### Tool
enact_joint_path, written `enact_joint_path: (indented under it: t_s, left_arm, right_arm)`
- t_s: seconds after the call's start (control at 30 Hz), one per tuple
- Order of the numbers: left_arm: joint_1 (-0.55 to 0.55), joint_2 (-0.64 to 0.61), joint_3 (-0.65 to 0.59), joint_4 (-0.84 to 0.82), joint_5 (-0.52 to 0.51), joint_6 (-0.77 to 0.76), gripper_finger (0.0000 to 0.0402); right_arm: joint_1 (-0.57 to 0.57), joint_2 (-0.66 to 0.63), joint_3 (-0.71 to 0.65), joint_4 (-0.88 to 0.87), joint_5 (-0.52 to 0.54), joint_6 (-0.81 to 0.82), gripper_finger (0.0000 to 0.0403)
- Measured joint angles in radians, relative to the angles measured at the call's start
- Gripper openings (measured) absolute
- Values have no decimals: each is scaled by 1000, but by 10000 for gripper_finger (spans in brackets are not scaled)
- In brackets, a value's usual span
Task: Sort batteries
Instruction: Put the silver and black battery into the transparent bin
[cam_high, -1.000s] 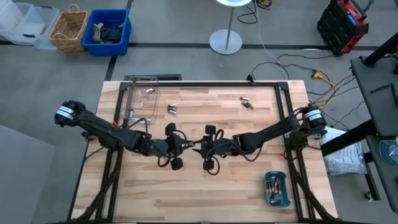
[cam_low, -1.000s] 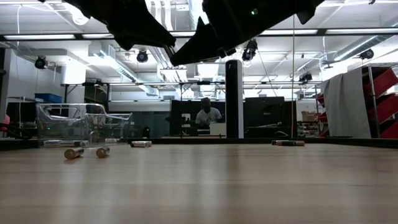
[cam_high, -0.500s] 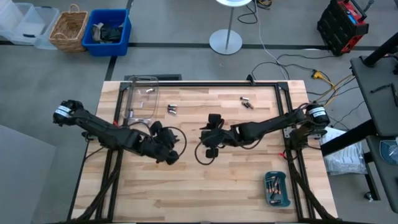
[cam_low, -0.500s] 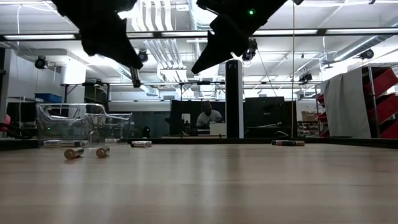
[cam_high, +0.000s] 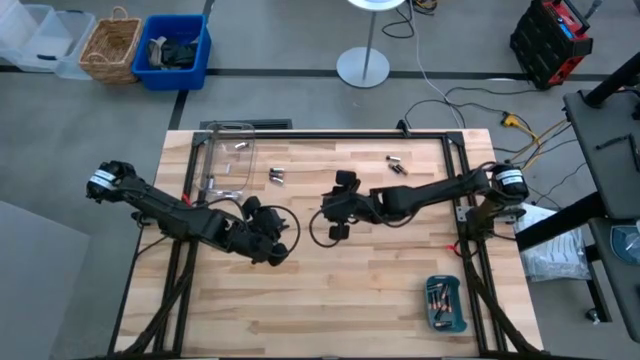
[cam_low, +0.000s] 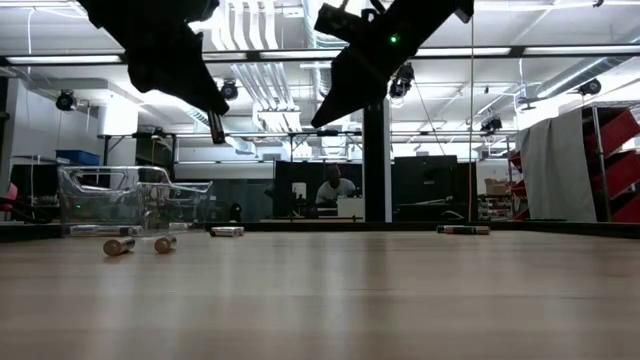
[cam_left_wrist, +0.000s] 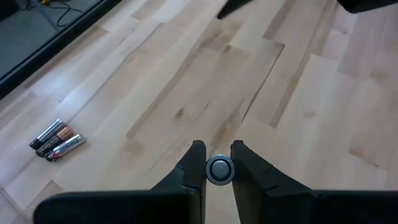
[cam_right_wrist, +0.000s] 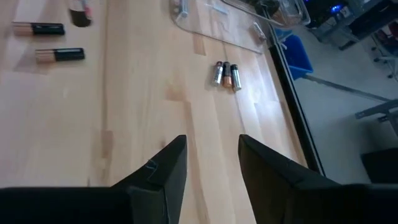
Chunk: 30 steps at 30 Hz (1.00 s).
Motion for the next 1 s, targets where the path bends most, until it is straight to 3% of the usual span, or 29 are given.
enact_joint_path:
  t_s: [0.33, 0.47, 0.6, 0.83, 1.0]
  left_arm:
    - [0, 0, -1, -22, -9, -31, 28]
    - [16, -7, 44, -128, -9, -65, 28]
    - [60, -17, 144, -350, -16, -112, 28]
    - [246, -73, 213, -682, -26, -184, 28]
    - [440, -160, 160, -711, -12, -192, 28]
  right_arm:
    - [-22, 0, 0, -1, 0, 1, 128]
    - [-22, 1, 0, -2, 0, 4, 133]
    - [-22, 1, 0, -12, 0, 7, 139]
    - [-22, 2, 0, -32, 0, 11, 138]
    - [-22, 2, 0, -32, 0, 11, 126]
